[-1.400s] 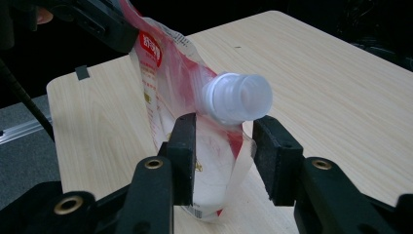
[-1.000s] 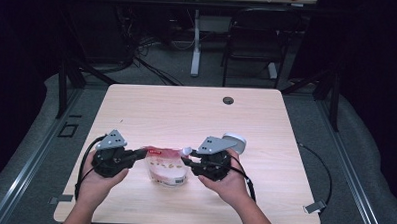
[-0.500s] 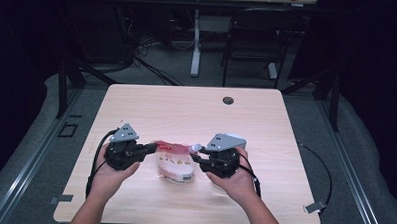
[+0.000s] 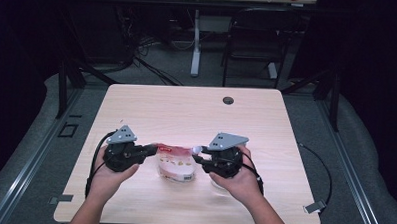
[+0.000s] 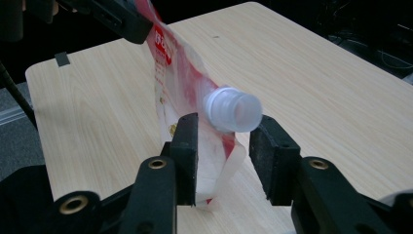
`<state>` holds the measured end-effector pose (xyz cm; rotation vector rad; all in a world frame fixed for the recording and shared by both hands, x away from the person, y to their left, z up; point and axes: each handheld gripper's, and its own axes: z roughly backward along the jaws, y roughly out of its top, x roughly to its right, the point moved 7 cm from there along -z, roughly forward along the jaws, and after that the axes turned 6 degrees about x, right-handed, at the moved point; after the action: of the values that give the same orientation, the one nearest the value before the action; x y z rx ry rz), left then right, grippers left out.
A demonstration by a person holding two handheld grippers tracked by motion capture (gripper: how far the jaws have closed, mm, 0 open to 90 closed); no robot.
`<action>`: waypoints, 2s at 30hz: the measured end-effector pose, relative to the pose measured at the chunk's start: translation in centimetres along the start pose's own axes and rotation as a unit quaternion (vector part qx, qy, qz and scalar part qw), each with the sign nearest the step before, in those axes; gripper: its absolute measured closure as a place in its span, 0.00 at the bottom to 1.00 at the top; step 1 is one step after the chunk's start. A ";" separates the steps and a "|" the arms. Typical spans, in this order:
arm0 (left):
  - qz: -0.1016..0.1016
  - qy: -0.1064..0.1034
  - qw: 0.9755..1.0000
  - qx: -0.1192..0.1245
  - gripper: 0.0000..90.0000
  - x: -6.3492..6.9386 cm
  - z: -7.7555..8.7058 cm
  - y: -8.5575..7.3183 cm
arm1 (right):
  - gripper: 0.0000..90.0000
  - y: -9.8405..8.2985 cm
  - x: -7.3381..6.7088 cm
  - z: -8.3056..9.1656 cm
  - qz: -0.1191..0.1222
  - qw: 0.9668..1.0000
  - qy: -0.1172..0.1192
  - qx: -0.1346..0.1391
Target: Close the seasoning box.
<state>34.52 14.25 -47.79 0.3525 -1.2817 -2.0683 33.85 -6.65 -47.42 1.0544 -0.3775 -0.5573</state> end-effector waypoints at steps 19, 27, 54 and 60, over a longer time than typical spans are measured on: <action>0.003 -0.009 1.000 -0.006 0.81 -0.2 1.3 -0.4 | 0.68 3.8 0.0 1.8 0.030 0.999 -0.009 0.008; 0.006 -0.008 1.000 -0.001 0.77 -0.6 1.9 -0.2 | 0.71 5.3 -0.6 0.8 0.044 0.999 -0.004 0.008; 0.028 0.004 1.000 0.004 0.74 -2.4 3.5 -0.7 | 0.81 7.4 -2.3 -2.9 0.074 0.995 0.038 -0.047; 0.028 0.007 1.000 0.002 0.74 -2.5 3.5 -0.8 | 0.84 7.8 -2.8 -3.7 0.085 0.994 0.040 -0.054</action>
<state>34.17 18.60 -47.04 0.3297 -1.2743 -2.0134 35.56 0.51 -42.23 0.9282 -0.3592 -0.3768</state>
